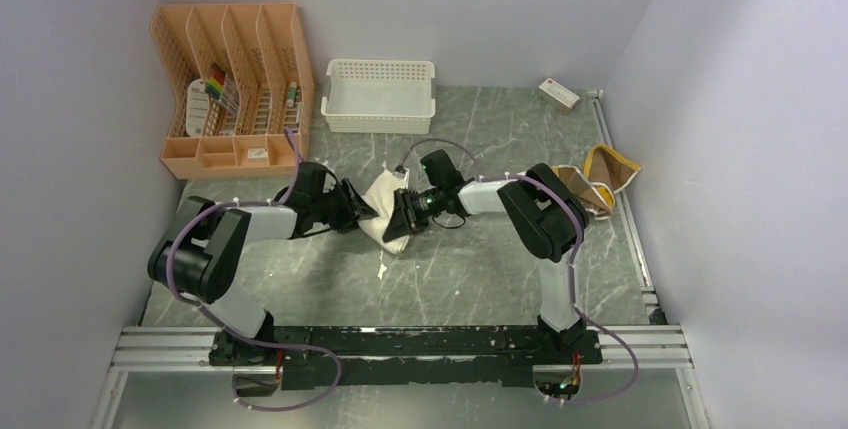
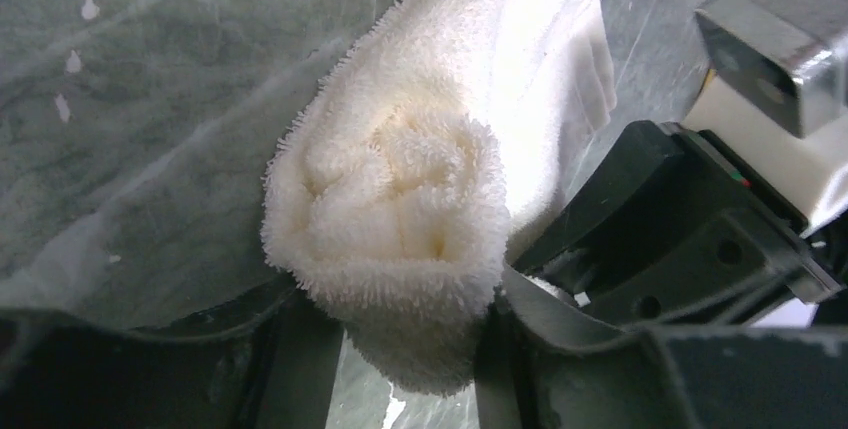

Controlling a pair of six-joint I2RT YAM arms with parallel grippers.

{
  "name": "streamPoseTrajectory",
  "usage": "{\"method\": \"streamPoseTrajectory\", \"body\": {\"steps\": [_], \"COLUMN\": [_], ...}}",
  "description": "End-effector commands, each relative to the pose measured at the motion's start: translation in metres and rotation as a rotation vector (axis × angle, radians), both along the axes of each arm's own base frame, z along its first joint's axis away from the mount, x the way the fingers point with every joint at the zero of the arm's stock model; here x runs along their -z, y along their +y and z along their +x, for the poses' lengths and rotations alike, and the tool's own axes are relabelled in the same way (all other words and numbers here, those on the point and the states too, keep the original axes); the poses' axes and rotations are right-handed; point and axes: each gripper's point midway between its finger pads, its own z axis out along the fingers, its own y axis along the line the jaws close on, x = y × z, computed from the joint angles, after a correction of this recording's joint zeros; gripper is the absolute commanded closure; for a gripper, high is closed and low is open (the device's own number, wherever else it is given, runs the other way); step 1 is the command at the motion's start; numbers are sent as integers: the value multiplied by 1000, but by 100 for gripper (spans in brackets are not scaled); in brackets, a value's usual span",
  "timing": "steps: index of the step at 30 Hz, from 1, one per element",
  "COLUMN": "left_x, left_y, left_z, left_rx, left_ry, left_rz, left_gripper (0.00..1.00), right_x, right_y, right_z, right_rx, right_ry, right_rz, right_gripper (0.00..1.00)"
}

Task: Roll the towels
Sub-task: Roll the towel at the center of the board.

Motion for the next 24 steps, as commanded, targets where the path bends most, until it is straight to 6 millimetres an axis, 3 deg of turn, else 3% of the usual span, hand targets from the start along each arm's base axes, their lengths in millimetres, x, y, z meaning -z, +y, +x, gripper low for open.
{"method": "streamPoseTrajectory", "body": {"steps": [1,2,3,5,9,11,14,20,24], "left_x": [21,22,22,23,22,21,21,25,25], "left_y": [6,6,6,5,7,7,4,-1,-2], "left_z": [-3,-3,0,2,6,7,10,9,8], "left_rx": [15,26,44,86,118,127,149,182,194], "left_ry": [35,38,39,40,40,40,47,68,75], "left_rz": [79,90,105,134,172,178,163,139,126], "left_gripper": [47,48,48,50,51,50,50,49,49], "right_x": [-5,-6,-5,-11,-48,-66,-79,-67,-43], "right_y": [-5,-8,-14,-27,-40,-42,-38,-21,-13], "right_z": [12,17,22,40,63,66,54,22,13], "right_rx": [-8,-8,1,41,97,99,63,-18,-49], "right_ry": [-143,-192,-243,-380,-684,-860,-1069,-1215,-1253], "right_rz": [-134,-182,-250,-399,-586,-675,-777,-880,-961], "right_gripper": [62,18,2,0,0,0,0,0,0]}}
